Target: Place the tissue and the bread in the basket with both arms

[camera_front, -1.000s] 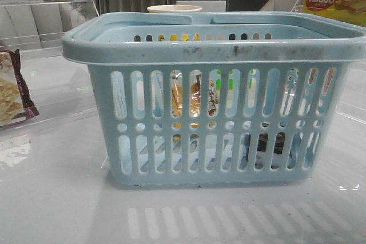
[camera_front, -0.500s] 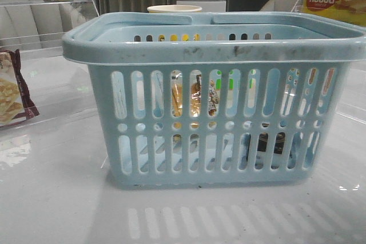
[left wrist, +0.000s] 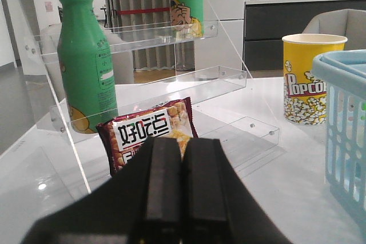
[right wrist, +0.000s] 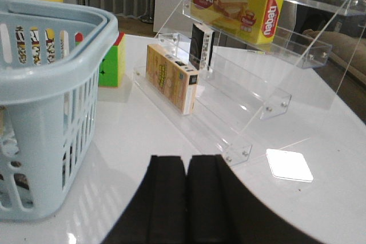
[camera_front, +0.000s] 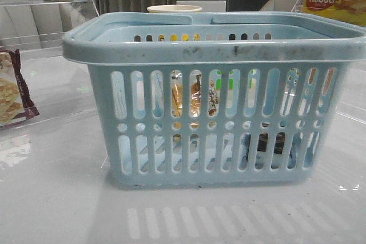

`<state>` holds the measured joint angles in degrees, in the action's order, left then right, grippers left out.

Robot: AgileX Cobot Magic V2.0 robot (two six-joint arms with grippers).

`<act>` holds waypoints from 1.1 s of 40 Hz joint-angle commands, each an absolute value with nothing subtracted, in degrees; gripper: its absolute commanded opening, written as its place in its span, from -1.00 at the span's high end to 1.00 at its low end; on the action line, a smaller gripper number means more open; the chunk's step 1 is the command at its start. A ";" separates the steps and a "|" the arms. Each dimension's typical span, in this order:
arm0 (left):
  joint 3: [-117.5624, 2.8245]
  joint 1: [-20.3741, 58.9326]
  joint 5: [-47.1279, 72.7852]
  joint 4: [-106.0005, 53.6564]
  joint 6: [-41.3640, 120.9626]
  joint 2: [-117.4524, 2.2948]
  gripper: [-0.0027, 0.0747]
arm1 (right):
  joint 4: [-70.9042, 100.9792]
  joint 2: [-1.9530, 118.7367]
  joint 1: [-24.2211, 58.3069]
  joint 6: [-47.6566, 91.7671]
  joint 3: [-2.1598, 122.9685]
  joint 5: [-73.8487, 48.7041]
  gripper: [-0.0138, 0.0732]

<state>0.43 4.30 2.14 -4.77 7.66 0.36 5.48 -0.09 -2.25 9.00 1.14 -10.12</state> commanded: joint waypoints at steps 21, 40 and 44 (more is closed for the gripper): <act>0.37 4.71 -3.03 -4.85 7.64 1.28 0.69 | 4.54 -1.63 -2.42 7.89 -1.71 1.98 0.55; 0.37 4.71 -3.03 -4.85 7.64 1.28 0.69 | -2.02 -1.63 -2.42 -2.34 -1.71 6.40 0.55; 0.37 4.71 -3.03 -4.85 7.64 1.28 0.69 | -2.02 -1.63 -2.42 -2.34 -1.71 6.34 0.55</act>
